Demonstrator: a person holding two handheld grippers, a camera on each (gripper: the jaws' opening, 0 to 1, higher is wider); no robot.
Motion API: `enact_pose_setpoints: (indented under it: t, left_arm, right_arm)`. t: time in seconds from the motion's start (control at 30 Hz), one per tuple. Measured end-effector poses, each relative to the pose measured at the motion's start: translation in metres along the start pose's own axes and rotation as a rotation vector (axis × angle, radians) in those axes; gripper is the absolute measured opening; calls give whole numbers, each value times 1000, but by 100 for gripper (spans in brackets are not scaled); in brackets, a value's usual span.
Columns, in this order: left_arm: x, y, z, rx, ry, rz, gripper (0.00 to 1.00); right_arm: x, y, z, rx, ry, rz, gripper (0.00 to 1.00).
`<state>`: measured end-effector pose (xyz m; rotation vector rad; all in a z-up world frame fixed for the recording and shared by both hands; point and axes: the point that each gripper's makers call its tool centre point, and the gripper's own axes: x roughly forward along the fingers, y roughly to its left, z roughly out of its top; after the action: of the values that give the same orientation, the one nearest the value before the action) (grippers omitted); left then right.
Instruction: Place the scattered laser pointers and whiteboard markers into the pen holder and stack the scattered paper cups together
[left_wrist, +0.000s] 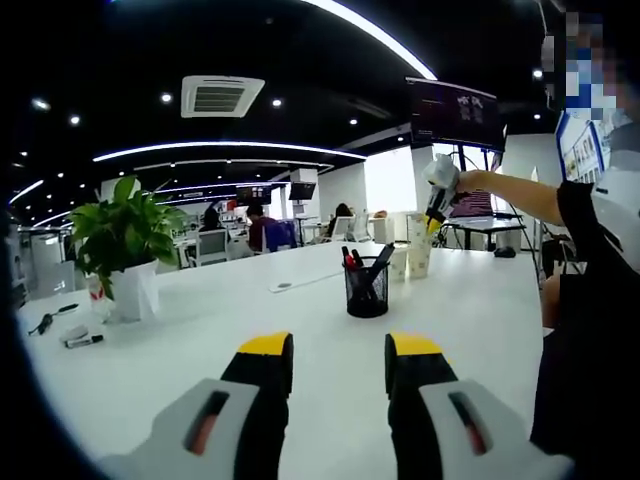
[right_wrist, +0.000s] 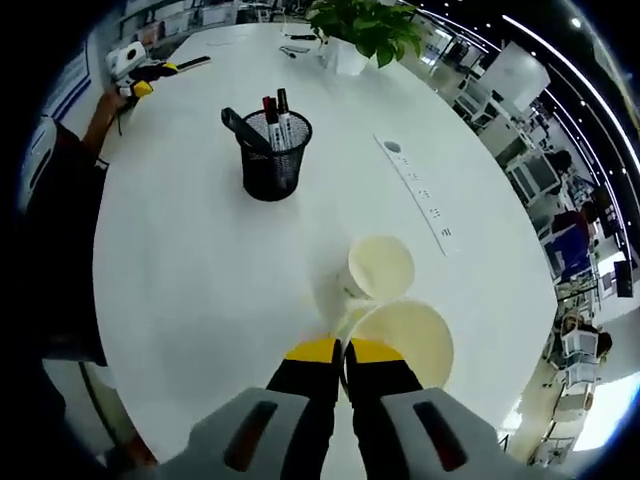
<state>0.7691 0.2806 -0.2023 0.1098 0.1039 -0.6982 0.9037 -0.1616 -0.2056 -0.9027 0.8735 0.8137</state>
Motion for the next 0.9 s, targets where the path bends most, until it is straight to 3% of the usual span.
enact_pose_setpoints:
  t: [0.33,0.9]
  left_arm:
    - [2,-1,0,0,1,-6,38]
    - [1,-1,0,0,0,-2,38]
  right_arm:
    - [16,0,-11,3,39,27,6]
    - [19,4,-12,8,32,43,8]
